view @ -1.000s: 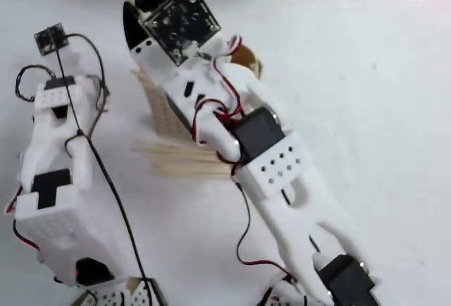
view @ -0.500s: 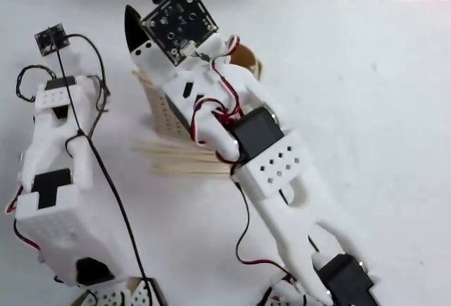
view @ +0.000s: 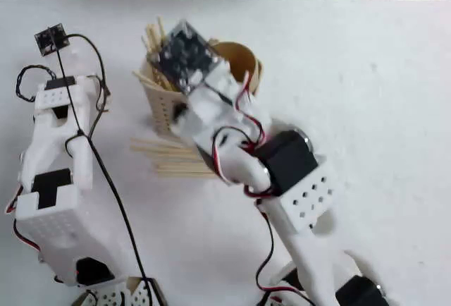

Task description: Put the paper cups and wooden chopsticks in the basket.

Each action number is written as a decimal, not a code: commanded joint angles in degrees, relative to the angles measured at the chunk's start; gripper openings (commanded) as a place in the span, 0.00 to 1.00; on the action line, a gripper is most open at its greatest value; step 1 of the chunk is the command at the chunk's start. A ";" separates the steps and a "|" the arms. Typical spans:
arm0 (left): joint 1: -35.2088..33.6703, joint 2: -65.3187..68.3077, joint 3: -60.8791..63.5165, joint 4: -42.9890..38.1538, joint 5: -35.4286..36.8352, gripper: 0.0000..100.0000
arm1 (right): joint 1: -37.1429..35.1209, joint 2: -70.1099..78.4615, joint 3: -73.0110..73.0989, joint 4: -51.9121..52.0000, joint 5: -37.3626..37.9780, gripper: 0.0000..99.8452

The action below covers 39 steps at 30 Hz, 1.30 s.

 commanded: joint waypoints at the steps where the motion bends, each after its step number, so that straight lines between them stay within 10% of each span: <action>1: -0.40 -0.40 -0.35 -0.97 0.00 0.12 | -3.03 -1.01 11.69 -2.07 6.07 0.08; 13: -0.40 -0.40 -0.35 -0.97 0.00 0.12 | -2.33 -0.31 50.81 -33.36 25.05 0.09; 39: -0.40 -0.48 -0.44 -0.97 0.00 0.12 | 6.99 22.20 43.43 -41.10 24.97 0.09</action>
